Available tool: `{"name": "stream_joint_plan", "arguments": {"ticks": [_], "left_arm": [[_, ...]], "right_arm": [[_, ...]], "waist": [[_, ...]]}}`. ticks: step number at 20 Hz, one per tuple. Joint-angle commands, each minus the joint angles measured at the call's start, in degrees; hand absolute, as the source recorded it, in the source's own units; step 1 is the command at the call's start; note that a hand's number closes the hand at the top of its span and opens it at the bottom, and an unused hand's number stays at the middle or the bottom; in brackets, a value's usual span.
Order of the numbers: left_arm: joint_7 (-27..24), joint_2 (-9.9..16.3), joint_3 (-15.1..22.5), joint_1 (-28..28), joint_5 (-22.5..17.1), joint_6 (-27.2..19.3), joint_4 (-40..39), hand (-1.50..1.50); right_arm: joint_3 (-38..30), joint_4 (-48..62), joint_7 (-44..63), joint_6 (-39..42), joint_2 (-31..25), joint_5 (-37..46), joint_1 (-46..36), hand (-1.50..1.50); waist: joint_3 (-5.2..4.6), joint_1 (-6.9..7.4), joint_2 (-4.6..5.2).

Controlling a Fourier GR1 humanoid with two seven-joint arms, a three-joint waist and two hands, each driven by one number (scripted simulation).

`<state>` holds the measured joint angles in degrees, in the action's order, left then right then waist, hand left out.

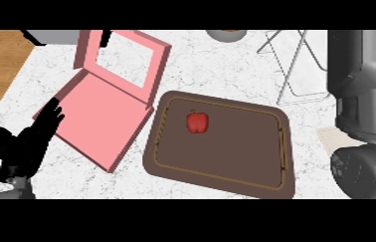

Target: Pick the lemon from the tray and place it in the tiered shelf

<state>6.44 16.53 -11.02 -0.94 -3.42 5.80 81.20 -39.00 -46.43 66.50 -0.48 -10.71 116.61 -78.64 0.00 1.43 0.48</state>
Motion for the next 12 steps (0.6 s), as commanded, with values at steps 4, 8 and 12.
{"name": "stream_joint_plan", "arguments": {"ticks": [4,8,12], "left_arm": [[0.18,1.03,-1.08,1.34,-0.88,0.98,1.69,0.00],[-0.73,0.17,-0.30,1.59,0.64,0.23,1.52,0.00],[0.40,0.69,-1.44,0.24,-0.75,1.13,0.11,0.00]], "right_arm": [[-3.32,-4.61,9.91,-7.89,-0.43,0.87,6.17,-1.50],[-2.81,0.56,9.60,-4.46,0.13,1.31,4.15,-1.50],[-2.81,-3.77,5.55,-8.53,-0.15,-0.83,7.07,-1.50]], "waist": [[0.03,-0.40,-0.30],[-0.02,0.02,-0.13],[-0.01,-0.74,-0.32]]}}
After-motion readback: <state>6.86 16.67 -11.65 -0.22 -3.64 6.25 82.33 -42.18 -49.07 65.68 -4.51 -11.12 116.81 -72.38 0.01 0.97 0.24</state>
